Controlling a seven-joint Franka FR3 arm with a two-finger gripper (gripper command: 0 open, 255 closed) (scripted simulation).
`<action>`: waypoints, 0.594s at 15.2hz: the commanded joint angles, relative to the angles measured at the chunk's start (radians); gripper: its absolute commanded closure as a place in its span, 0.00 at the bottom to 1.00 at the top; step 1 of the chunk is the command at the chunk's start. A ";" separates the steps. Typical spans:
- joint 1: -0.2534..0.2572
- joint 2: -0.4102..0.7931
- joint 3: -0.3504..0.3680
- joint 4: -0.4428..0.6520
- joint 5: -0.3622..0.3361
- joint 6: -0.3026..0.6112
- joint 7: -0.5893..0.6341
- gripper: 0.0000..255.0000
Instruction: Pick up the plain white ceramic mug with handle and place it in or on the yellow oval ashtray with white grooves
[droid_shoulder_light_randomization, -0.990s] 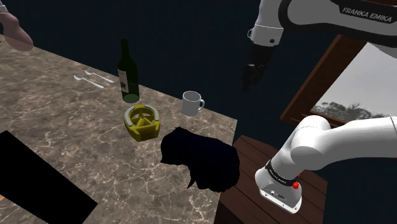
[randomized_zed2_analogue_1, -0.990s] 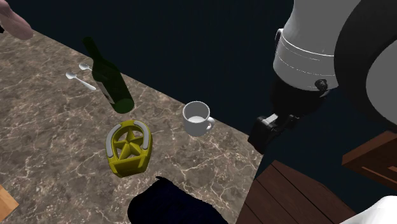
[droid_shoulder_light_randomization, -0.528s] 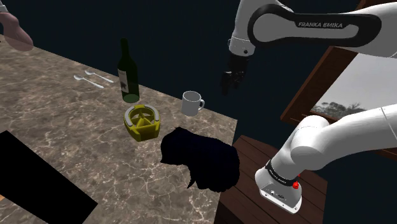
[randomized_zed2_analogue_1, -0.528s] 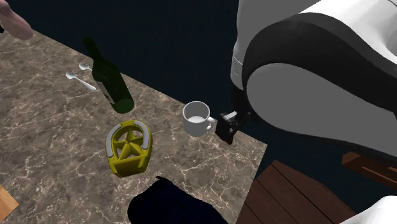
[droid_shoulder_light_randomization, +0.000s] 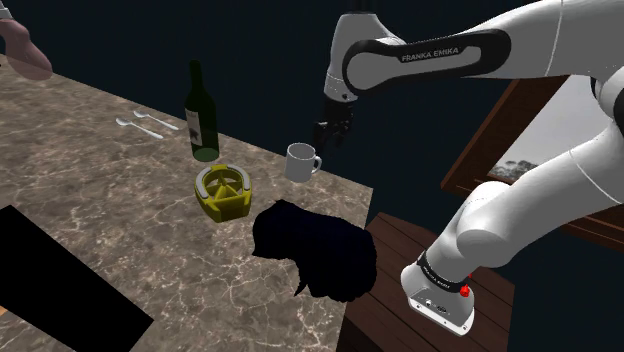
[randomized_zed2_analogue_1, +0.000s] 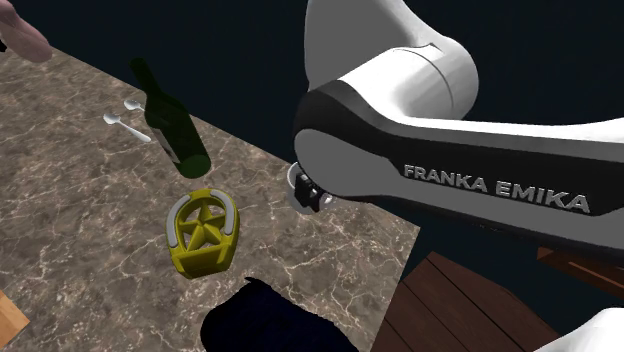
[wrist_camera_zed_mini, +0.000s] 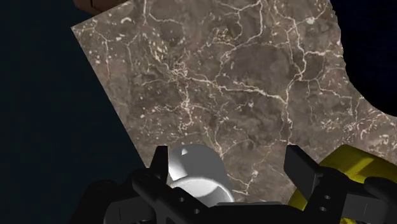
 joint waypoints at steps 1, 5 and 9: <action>0.001 0.072 0.011 0.025 -0.004 0.059 0.016 0.00; 0.000 0.218 0.022 0.097 -0.023 0.154 0.042 0.00; 0.002 0.367 0.028 0.190 -0.049 0.229 0.071 0.00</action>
